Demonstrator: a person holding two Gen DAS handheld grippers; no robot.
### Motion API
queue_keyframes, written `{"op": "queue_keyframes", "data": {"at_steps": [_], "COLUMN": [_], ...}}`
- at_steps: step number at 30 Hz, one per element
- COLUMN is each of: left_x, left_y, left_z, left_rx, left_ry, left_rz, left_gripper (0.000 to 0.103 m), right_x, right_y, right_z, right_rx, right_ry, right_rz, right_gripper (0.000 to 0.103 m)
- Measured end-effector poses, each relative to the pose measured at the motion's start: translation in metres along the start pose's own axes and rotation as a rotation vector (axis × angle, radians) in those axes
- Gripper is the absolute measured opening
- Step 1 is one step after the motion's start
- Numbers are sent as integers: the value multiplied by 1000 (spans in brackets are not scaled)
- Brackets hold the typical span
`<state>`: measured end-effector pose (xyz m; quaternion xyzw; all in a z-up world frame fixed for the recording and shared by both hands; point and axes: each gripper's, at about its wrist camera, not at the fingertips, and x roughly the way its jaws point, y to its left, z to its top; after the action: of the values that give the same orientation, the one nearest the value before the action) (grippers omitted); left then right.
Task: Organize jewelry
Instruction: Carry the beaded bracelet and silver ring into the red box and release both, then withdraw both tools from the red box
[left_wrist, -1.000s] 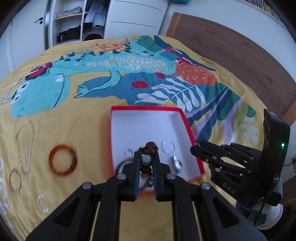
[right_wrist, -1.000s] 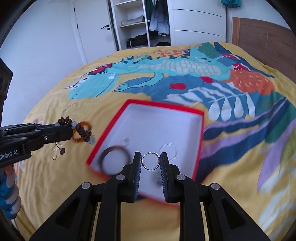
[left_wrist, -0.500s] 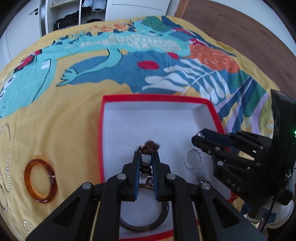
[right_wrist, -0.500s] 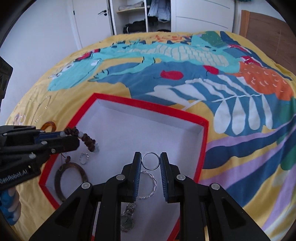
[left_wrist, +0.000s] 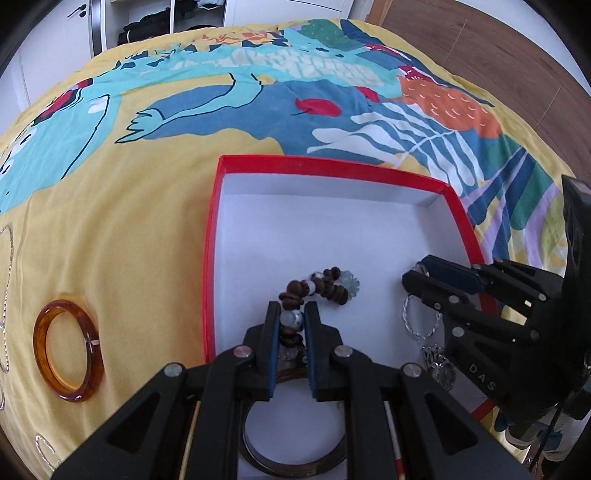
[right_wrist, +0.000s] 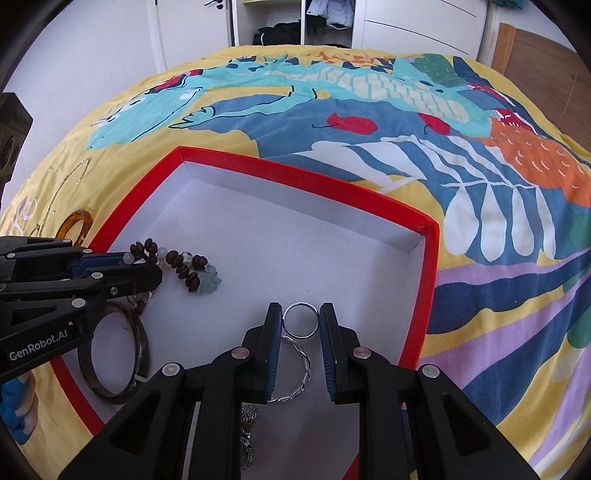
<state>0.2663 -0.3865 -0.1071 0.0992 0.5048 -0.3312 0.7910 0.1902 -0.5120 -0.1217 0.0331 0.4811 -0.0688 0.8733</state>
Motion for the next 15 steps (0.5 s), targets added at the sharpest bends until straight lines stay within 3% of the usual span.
{"op": "queue_keyframes", "data": {"at_steps": [8, 15], "left_x": [-14, -58], "left_y": [0, -10], "left_z": [-5, -16], "left_rx": [-8, 6], "left_ry": [7, -24], "left_rz": [-14, -17], "left_gripper": [15, 16], "right_x": [-20, -66], "right_y": [-5, -9], "right_z": [-5, -16], "right_rx": [18, 76], "right_ry": [-12, -57], "right_rz": [-19, -18], "right_gripper": [24, 28]}}
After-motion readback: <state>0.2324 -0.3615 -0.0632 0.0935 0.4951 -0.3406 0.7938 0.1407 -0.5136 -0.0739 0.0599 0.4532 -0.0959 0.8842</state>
